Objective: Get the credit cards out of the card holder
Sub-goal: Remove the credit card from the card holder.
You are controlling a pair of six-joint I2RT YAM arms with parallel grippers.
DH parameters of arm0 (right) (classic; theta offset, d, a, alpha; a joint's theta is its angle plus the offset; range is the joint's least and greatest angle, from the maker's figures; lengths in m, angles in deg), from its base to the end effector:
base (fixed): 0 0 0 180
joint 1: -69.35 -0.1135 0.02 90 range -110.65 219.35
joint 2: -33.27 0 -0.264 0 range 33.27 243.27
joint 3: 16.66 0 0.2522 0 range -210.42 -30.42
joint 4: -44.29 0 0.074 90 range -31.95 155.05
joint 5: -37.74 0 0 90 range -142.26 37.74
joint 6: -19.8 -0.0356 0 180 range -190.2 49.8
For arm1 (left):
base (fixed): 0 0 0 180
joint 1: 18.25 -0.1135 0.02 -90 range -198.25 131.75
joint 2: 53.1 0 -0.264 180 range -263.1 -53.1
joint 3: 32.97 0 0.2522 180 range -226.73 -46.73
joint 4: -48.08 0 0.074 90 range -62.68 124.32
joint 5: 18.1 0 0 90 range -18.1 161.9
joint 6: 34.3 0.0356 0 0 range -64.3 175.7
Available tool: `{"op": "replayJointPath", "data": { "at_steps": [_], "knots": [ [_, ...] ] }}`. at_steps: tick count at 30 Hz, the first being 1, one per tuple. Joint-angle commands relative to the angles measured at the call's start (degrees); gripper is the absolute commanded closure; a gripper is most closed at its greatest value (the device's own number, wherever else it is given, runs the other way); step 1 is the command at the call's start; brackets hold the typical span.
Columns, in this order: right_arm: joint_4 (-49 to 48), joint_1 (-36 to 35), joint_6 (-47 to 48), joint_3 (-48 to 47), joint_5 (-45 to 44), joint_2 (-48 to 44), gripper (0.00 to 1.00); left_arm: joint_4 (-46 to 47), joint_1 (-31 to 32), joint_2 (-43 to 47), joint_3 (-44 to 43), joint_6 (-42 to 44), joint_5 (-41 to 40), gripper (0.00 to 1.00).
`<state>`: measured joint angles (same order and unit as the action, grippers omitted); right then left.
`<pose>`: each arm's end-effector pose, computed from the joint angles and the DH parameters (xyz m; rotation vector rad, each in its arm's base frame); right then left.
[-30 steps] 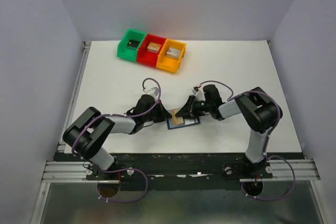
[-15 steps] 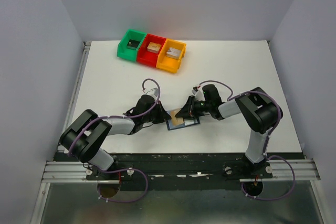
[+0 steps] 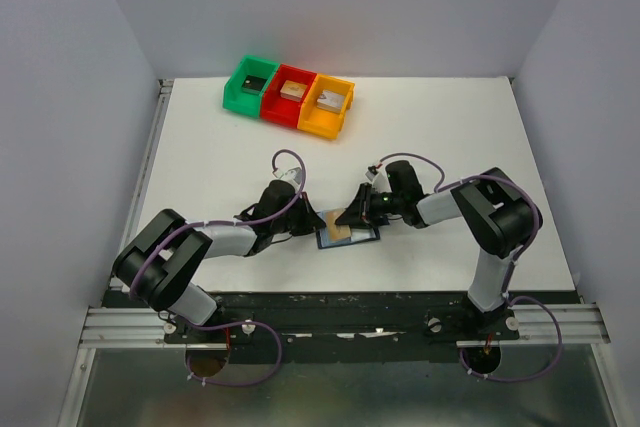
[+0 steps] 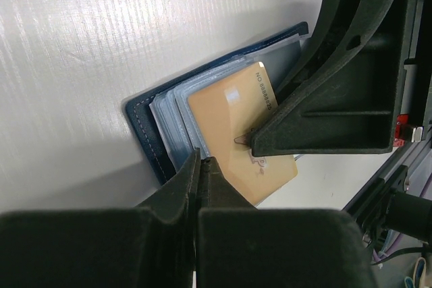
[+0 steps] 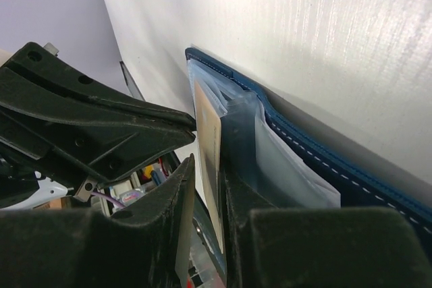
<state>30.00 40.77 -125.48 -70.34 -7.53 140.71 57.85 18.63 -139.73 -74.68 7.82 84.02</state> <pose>0.2733 0.1774 0.0988 0.1060 2.5709 1.5698 0.2131 -0.1692 0.1363 -0.0973 2.3740 -1.0158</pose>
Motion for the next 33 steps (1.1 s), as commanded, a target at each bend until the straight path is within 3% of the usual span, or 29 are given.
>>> {"op": "replayJointPath", "data": {
  "at_steps": [1,33],
  "knots": [
    [3.2,-0.3,2.1,0.0,-1.7,-1.3,0.71,-3.9,0.3,-0.5,-0.6,1.3,-2.1,1.00],
    [2.4,1.8,3.1,3.5,-1.6,-5.2,0.71,-6.2,0.2,-0.9,0.6,0.7,-3.4,1.00]
  ]
}}
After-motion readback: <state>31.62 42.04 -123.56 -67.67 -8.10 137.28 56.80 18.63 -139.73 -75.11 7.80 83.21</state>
